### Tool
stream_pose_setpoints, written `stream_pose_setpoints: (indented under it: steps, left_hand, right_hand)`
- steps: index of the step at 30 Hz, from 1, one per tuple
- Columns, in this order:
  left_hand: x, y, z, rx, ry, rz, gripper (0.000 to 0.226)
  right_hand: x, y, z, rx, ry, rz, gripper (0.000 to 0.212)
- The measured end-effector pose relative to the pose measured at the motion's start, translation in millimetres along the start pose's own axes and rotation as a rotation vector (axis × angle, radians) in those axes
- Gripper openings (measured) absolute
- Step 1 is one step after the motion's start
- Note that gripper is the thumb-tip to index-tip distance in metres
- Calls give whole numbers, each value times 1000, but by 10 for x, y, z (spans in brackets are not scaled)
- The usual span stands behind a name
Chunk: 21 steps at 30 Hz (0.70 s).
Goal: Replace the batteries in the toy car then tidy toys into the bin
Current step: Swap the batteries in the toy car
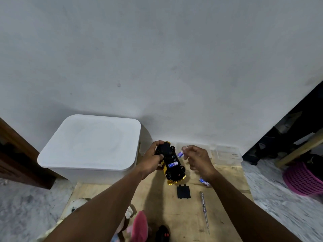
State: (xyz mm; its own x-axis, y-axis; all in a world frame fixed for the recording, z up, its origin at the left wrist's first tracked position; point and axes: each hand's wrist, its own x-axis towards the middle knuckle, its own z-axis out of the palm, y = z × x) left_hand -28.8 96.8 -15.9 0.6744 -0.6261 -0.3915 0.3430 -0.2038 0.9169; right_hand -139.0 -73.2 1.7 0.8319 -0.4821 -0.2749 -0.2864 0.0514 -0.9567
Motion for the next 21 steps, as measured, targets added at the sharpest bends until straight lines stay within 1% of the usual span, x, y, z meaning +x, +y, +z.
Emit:
stream_pose_setpoints:
  steps: [2, 3, 5, 7, 9, 12, 14, 15, 17, 21]
  left_hand:
    - [-4, 2, -2, -4, 3, -6, 56]
    - [-8, 6, 3, -3, 7, -5, 56]
    - [-18, 10, 14, -3, 18, 2, 55]
    - [-20, 4, 30, -3, 30, 7, 54]
    - [-16, 1, 49, -3, 58, 20, 54]
    - [5, 1, 98, -9, 98, 47, 52]
    - [6, 7, 138, -14, 122, 60, 51]
    - [6, 5, 154, -1, 138, 71, 51]
    - [10, -12, 180, 70, 173, 118, 52]
    - [-12, -55, 220, 121, 203, 198, 51]
  right_hand:
    - [23, -18, -31, 246, 56, 115, 20]
    - [29, -32, -41, 327, 65, 158, 18]
    - [38, -42, -45, 367, 67, 227, 14]
    - [21, -34, -36, 220, 76, 263, 11]
    - [-9, -2, -8, -74, 87, 225, 13]
    - [-48, 105, 88, -457, 63, 3, 8]
    - [-75, 193, 164, -609, 79, -97, 21]
    - [-84, 216, 199, -636, 106, -114, 24]
    - [-73, 247, 250, -624, 157, -118, 24]
    - [-23, 238, 282, -345, 187, 16, 16]
